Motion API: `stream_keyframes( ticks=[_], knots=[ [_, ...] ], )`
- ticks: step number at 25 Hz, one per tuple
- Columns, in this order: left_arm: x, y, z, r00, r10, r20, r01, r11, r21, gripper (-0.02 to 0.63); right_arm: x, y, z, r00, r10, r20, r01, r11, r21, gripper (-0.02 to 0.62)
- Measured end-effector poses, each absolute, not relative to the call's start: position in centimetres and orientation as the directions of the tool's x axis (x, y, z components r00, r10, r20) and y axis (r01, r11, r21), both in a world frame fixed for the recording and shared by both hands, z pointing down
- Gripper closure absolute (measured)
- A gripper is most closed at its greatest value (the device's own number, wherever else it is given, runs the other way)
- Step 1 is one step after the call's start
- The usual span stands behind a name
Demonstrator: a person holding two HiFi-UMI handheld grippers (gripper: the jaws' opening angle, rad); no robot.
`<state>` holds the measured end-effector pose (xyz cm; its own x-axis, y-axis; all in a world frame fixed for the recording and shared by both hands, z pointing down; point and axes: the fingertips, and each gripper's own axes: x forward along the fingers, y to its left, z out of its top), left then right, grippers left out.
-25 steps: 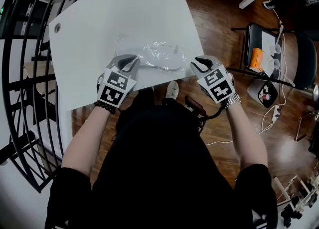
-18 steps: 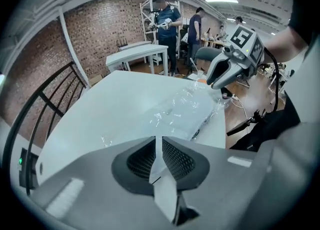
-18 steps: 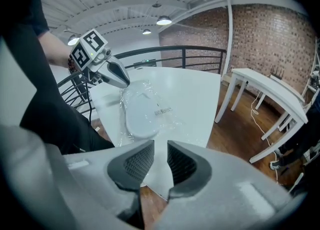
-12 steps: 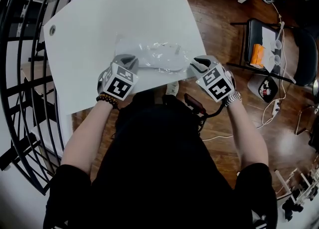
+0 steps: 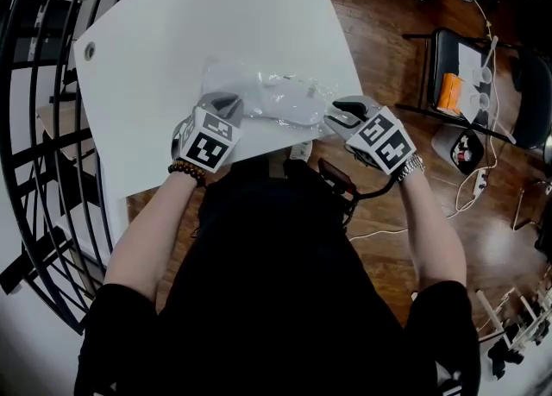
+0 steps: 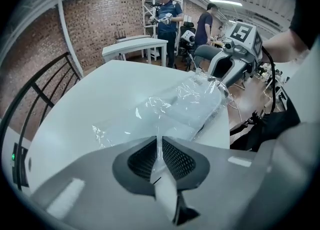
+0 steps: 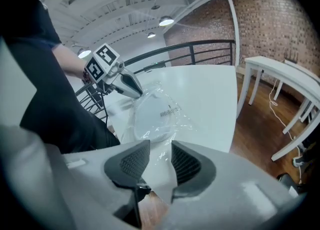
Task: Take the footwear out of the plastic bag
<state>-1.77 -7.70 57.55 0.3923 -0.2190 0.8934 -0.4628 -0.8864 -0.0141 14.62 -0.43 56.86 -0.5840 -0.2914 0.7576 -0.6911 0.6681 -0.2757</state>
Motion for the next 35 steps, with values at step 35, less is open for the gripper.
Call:
stream_keyframes(
  ticks=[35],
  knots=[
    [-1.8,-7.4,57.3,0.408,-0.202,0.89,-0.462,-0.887,0.011,0.56,13.3,-2.3,56.7,-0.661,-0.244,0.71,-0.707,0.52,-0.479,0.483]
  ],
)
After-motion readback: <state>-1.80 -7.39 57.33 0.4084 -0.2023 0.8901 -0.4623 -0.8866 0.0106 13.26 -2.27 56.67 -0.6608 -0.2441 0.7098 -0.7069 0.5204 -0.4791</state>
